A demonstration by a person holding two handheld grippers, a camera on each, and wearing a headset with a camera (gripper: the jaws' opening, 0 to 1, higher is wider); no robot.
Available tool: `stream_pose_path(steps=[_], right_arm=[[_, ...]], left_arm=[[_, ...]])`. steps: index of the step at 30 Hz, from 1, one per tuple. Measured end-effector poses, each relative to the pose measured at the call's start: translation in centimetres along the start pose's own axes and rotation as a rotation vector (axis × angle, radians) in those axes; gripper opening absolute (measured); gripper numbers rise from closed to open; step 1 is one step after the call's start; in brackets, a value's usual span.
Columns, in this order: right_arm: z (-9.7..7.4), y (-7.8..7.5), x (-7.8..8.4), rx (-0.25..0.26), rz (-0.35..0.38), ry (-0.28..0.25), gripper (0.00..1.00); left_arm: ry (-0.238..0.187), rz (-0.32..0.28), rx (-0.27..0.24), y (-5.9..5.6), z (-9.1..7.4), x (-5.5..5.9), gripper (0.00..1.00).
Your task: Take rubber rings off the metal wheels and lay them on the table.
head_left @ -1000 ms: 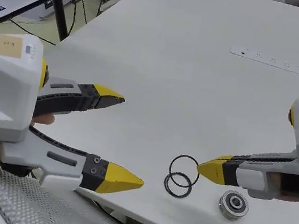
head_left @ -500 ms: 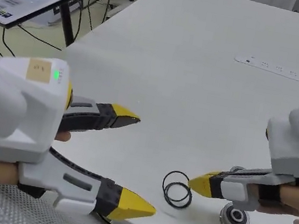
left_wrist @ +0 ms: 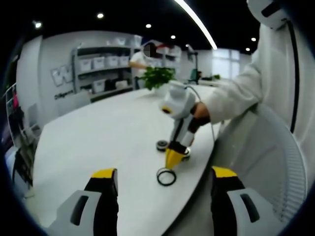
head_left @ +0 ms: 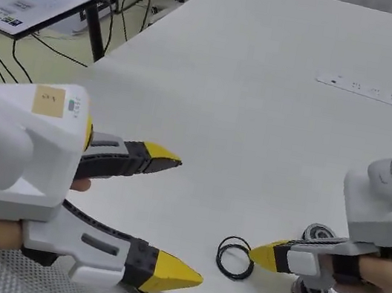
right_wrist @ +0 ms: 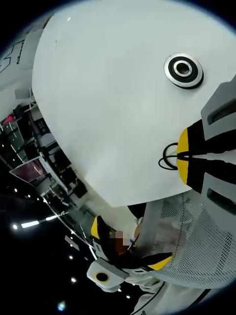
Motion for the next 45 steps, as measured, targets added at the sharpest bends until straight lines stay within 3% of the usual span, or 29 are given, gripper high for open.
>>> stream_pose_path(steps=[7, 14, 18, 30, 45], right_arm=[[0.2, -0.1, 0.5, 0.005, 0.002, 0.021, 0.00], [-0.4, 0.6, -0.5, -0.023, 0.021, -0.016, 0.00], [-0.3, 0.9, -0.3, -0.037, 0.024, -0.011, 0.00], [0.2, -0.1, 0.5, 0.012, 0.014, 0.022, 0.00], [0.2, -0.4, 0.2, 0.032, -0.003, 0.015, 0.02]], left_arm=[[0.005, 0.000, -0.013, 0.2, -0.1, 0.1, 0.77], [0.007, 0.002, -0.022, 0.3, -0.2, 0.0, 0.76], [0.011, 0.006, -0.024, 0.3, -0.2, 0.1, 0.76], [0.016, 0.009, -0.031, 0.5, -0.2, 0.1, 0.76], [0.024, 0.007, -0.032, 0.5, -0.3, 0.1, 0.76]])
Point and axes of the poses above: the centre of the closed fingertips' face, and the gripper's own axes: z roughly forward along the fingers, y roughly to its left, x roughly out of its underside, the point moved 1 cm from there along -z, roughly backward along the fingers
